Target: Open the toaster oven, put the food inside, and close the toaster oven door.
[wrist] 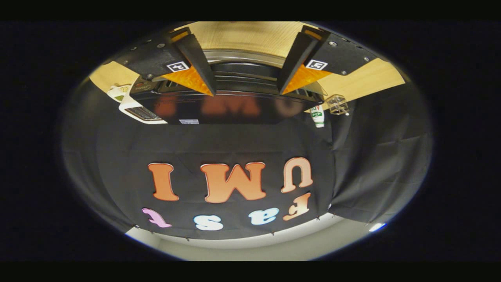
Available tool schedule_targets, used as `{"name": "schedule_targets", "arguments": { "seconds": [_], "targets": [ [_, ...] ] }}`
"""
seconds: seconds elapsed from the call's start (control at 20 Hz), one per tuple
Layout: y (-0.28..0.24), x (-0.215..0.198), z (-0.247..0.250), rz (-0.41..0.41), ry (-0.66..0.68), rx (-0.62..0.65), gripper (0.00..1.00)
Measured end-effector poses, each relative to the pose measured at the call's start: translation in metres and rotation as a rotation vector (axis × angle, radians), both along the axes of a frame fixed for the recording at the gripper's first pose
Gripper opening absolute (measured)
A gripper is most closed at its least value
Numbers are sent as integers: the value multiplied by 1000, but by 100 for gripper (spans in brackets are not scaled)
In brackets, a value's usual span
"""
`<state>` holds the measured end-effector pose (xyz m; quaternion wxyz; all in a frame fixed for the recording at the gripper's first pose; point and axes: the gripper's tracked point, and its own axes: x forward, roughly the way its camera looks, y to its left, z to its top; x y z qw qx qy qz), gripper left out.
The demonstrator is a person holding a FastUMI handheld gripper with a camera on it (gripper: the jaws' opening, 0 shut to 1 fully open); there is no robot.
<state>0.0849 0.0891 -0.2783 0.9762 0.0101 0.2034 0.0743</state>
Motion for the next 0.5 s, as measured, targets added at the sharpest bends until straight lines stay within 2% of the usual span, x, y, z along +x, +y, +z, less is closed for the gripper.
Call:
{"name": "schedule_targets", "arguments": {
  "seconds": [0.2, 0.5],
  "targets": [
    [7, -47, -9, 69, 70, -6, 91],
    [14, -100, -34, 124, 152, 34, 91]
  ]
}}
